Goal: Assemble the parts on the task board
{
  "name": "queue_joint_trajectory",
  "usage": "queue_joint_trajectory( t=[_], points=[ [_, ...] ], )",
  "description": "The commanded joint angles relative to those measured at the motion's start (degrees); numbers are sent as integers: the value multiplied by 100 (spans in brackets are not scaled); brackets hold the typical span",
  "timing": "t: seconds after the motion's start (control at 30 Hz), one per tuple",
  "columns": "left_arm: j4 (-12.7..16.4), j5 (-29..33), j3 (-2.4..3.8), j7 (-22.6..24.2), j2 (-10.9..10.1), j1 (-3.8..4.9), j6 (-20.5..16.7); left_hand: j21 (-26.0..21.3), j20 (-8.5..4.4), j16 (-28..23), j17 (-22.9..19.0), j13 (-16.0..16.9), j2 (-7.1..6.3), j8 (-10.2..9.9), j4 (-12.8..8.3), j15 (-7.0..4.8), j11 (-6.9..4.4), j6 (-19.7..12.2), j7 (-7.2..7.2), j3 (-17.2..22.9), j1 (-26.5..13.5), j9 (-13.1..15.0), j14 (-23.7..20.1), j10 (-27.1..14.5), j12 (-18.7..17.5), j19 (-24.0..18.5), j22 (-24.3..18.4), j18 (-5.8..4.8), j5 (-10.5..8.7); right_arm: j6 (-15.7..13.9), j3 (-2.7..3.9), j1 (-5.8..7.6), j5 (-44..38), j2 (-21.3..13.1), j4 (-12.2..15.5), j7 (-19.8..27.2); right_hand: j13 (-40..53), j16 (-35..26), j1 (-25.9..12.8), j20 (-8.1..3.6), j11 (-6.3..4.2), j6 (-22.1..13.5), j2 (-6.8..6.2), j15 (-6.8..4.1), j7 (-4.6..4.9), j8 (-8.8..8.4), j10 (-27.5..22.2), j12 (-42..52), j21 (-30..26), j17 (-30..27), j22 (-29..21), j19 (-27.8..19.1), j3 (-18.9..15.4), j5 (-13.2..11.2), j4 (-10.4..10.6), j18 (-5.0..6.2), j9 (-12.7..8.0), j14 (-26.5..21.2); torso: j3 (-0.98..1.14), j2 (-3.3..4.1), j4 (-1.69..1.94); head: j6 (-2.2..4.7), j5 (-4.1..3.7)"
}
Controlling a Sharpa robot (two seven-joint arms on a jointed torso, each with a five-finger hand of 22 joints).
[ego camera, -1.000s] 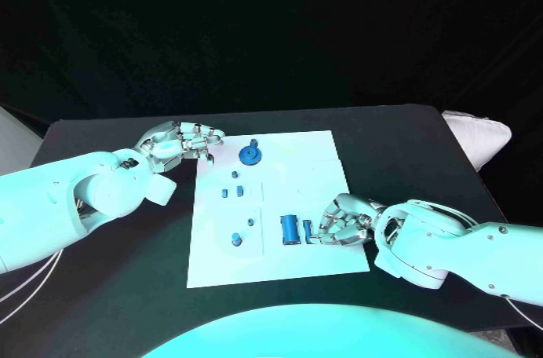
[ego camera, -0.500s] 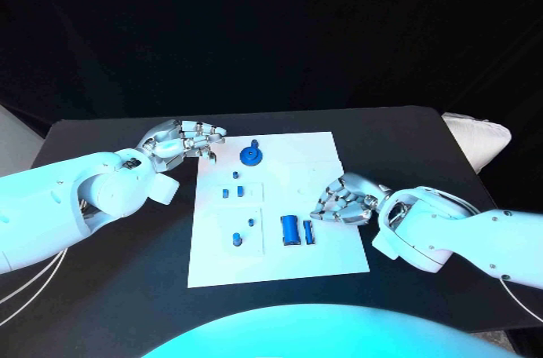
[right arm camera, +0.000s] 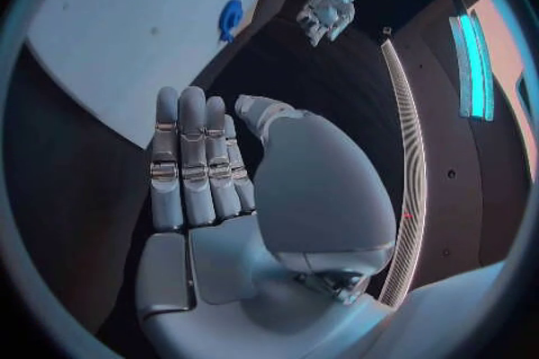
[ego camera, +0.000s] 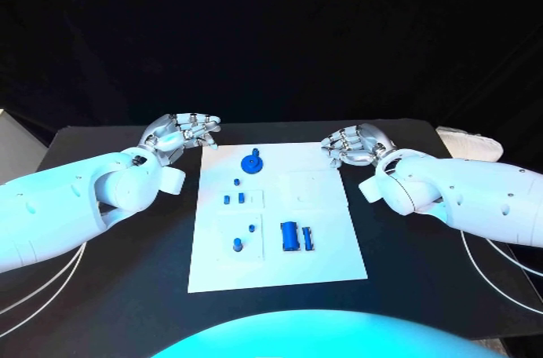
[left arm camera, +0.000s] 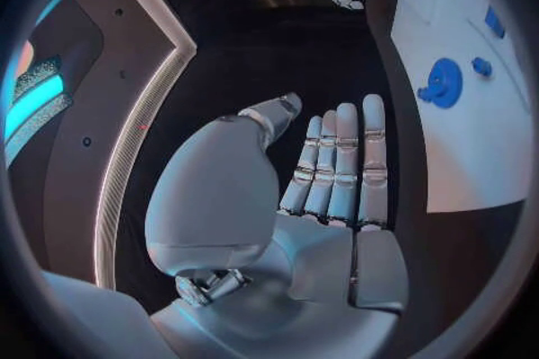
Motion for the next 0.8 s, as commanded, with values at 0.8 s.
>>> queue_joint_trajectory(
  t=[0.8],
  points=[
    [756, 308, 179, 527, 236, -342, -2389, -3580, -1079, -5450, -1959, -475, 1163, -1865, -576, -525, -786, -4873, -1051, -2987, -7725, -1447, -4635, -4917, -3378, -4810, -3892, -968, -668, -1256, 966, -662, 2244, 213, 971, 1629, -3785, -3332, -7859, -868, -523, -5036, 1222, -231, -946, -2120, -6322, -1579, -472, -3752, -4470, -6053, -2852, -1435, -1212, -976, -1760, -6405, 183, -472, -36, 1190, 230]
  ],
)
